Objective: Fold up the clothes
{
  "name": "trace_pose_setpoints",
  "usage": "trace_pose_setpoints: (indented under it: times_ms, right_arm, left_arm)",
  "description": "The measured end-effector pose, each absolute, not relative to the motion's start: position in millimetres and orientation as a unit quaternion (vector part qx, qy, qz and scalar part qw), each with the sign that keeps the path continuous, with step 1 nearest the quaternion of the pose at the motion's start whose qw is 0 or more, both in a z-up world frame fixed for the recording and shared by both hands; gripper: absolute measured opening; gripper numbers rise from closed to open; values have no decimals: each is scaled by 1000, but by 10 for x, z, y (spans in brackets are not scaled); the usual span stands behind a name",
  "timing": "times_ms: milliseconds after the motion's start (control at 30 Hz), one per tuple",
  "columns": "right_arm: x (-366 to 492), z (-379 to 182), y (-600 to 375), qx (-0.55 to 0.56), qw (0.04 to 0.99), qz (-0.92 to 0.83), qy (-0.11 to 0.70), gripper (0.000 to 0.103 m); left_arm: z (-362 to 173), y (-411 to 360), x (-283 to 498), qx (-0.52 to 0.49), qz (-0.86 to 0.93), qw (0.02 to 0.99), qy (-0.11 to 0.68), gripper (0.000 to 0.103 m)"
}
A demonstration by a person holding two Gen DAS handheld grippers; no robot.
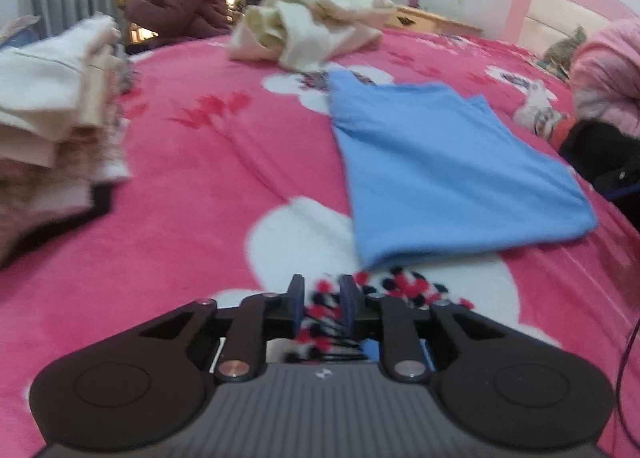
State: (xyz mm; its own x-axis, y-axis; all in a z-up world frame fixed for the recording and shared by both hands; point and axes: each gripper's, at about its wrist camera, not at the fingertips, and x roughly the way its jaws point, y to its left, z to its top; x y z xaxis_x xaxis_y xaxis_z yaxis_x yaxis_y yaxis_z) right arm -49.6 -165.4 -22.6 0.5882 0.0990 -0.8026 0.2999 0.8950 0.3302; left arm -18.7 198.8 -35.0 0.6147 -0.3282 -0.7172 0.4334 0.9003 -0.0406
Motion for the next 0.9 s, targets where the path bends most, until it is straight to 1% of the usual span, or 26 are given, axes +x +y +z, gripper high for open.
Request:
trace_pose_setpoints:
  times_ms: [100, 167, 233, 267, 333, 400, 567, 733, 767, 833, 900]
  right_arm:
    - [-337, 64, -1632, 152, 892, -50, 422, 29]
    - [-119, 185, -1596, 116, 905, -26, 408, 29]
    - [178, 209, -1571, 106, 912, -2, 396, 29]
    - [336, 196, -1569, 108, 915, 6, 389, 29]
    - [656, 105, -1603, 125, 918, 21, 375, 29]
    - [981, -17, -1655, 140, 910, 18, 390, 29]
    - [1505, -264, -1753, 146, 909, -8, 390, 29]
    - [1661, -441, -1767, 147, 907, -5, 395, 29]
    - [1670, -466, -1770, 145, 906, -3, 399, 28]
    - [1676, -498, -1782, 146, 904, 2, 401, 23]
    - [1665, -496, -1788, 151, 906, 13, 396, 6]
  left_arm:
    - [-153, 2033, -103, 39, -220, 901, 371, 20]
    - [-92, 1881, -18, 41, -236, 904, 355, 20]
    - [-133, 1633, 63, 56, -265, 897, 349, 21]
    - [-201, 1514, 89, 68, -277, 893, 349, 24]
    - [-415, 1417, 107, 83, -275, 884, 369, 24]
    - [-631, 1325, 124, 98, -273, 875, 388, 23]
    - [-646, 1367, 102, 82, -278, 877, 382, 22]
    - [-663, 1416, 107, 70, -283, 878, 379, 23]
    - [-664, 1419, 104, 68, -283, 879, 379, 23]
    - [-665, 1421, 94, 66, -282, 879, 378, 23]
    - [-667, 1420, 85, 66, -281, 880, 377, 23]
